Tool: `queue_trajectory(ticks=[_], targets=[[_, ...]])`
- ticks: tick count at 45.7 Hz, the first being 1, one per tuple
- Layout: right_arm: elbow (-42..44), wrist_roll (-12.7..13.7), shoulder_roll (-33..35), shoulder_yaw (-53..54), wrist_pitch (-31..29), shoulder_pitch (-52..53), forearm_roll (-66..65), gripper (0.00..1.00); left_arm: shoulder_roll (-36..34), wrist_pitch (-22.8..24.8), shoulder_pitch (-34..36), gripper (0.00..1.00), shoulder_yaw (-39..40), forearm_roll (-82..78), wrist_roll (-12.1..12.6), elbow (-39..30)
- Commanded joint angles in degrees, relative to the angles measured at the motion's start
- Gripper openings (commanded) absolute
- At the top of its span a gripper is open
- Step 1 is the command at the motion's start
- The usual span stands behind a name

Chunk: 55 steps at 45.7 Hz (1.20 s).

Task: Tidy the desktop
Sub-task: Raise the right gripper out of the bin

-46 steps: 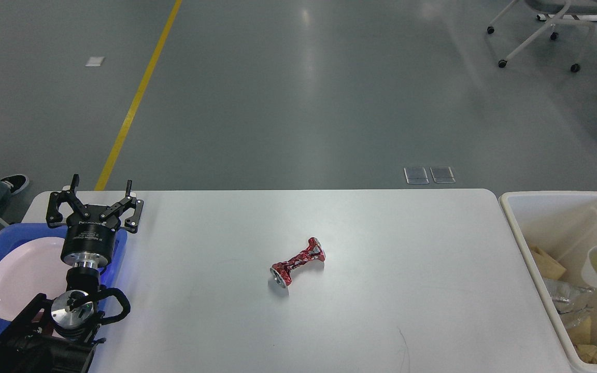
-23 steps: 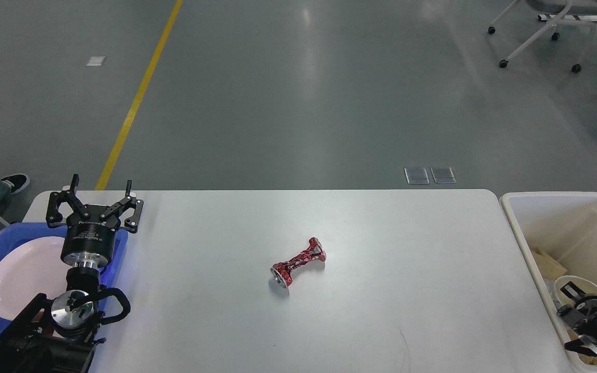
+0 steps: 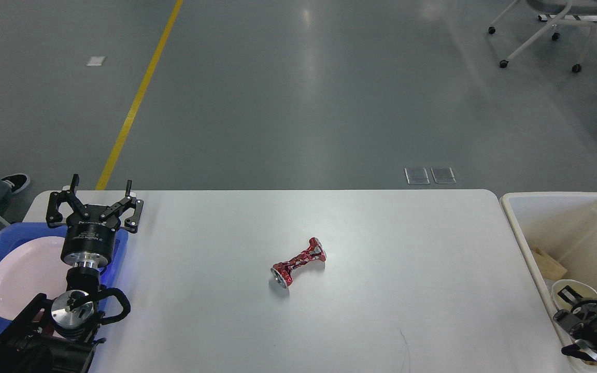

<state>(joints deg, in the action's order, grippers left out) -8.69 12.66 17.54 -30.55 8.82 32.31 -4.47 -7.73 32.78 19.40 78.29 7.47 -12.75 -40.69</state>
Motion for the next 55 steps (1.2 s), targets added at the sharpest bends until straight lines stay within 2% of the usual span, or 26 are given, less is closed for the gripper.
queue_trajectory(ticks=[1,3,5,8,11,26,33,37,40,44,48,49,55], targets=[[0.1,-0.1,0.0,0.1,2.7,-0.2,0.1,0.23,0.0,0.0,-0.1,0.96,0.0,0.0,0.0,0.0],[0.1,-0.1,0.3,0.1,4.4,-0.2,0.1,0.49,0.0,0.0,-0.1,0.96,0.0,0.0,-0.1,0.0],[0.1,-0.1,0.4,0.1,6.1,-0.2,0.1,0.68,0.0,0.0,-0.1,0.96,0.0,0.0,0.0,0.0],[0.0,-0.1,0.5,0.1,8.1,-0.2,0.1,0.87,0.0,0.0,-0.1,0.96,0.0,0.0,0.0,0.0],[-0.1,-0.1,0.7,0.0,8.8,-0.1,0.1,0.99,0.0,0.0,-0.1,0.96,0.0,0.0,0.0,0.0],[-2.6,-0.5,1.2,0.2,8.0,1.0,-0.6,1.0,0.0,0.0,0.0,0.96,0.0,0.0,0.0,0.0],[-13.0,-0.4,8.9,-0.5,7.1,6.7,-1.7,1.0,0.0,0.0,0.0,0.96,-0.1,0.0,0.0,0.0],[-19.3,-0.1,12.4,-1.5,3.8,11.9,-6.1,1.0,0.0,0.0,0.0,0.96,0.0,0.0,-0.1,0.0],[-22.6,0.0,14.4,-2.3,-1.2,15.6,-10.2,1.0,0.0,0.0,0.0,0.96,0.0,0.0,0.0,0.0],[-26.5,0.0,16.7,-3.0,-10.6,20.8,-13.8,1.0,0.0,0.0,0.0,0.96,0.0,-0.1,0.0,0.0],[-30.4,-0.1,18.3,-4.0,-21.3,27.4,-15.4,1.0,0.0,0.0,0.0,0.96,-0.1,0.0,0.0,0.0],[-31.3,0.0,18.4,-4.6,-25.6,30.5,-15.3,1.0,0.0,0.0,0.0,0.96,0.0,0.0,-0.1,0.0],[-33.1,0.0,17.4,-6.8,-41.6,41.5,-15.0,1.0,0.0,0.0,0.0,0.96,-0.1,0.0,0.0,0.0]])
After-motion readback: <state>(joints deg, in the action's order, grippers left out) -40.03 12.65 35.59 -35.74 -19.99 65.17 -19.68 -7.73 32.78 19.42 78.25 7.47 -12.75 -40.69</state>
